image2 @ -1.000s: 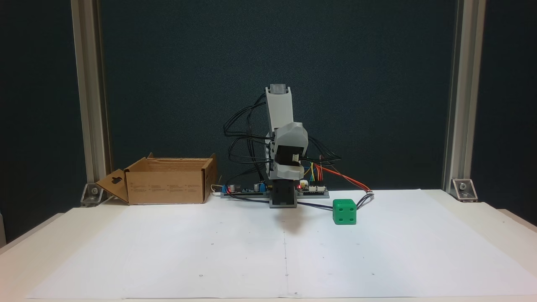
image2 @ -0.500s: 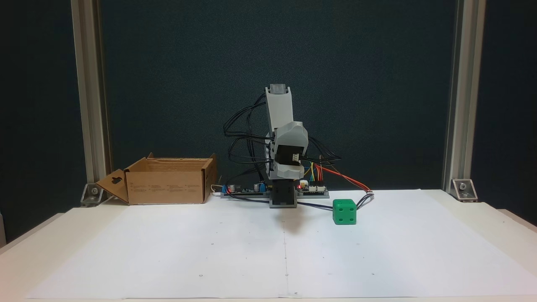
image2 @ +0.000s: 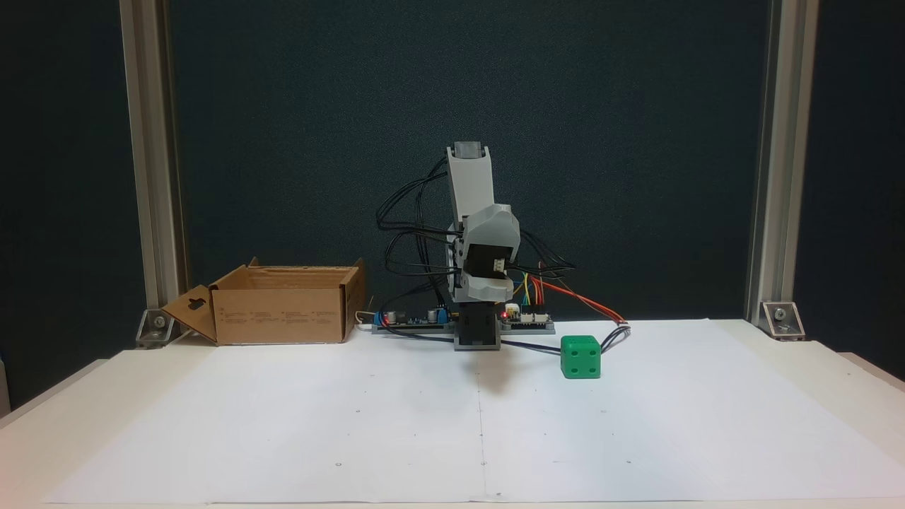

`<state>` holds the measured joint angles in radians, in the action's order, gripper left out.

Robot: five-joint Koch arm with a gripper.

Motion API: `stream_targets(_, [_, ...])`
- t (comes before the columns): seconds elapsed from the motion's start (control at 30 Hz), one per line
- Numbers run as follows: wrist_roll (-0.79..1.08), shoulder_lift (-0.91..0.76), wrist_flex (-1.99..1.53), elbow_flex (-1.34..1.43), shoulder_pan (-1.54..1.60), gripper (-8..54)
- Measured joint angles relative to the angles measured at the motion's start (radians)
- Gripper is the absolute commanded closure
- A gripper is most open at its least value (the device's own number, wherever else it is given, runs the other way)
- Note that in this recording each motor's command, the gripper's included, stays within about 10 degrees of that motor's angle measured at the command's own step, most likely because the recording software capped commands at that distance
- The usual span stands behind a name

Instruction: Grasp a green dice and put it in the bin.

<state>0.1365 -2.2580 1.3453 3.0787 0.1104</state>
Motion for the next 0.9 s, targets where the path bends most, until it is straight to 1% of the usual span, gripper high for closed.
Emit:
stream_targets(0.3, [0.0,0.0,0.0,0.0,0.0,0.7])
stream_targets(0.57, [0.0,0.0,-0.018,0.0,-0.069,1.1])
stream_targets(0.73, [0.0,0.0,-0.163,-0.034,-0.103,1.3])
stream_targets(0.8, [0.0,0.0,-0.27,-0.052,-0.109,3.3])
stream_targets(0.9, [0.0,0.0,-0.416,-0.094,-0.115,3.8])
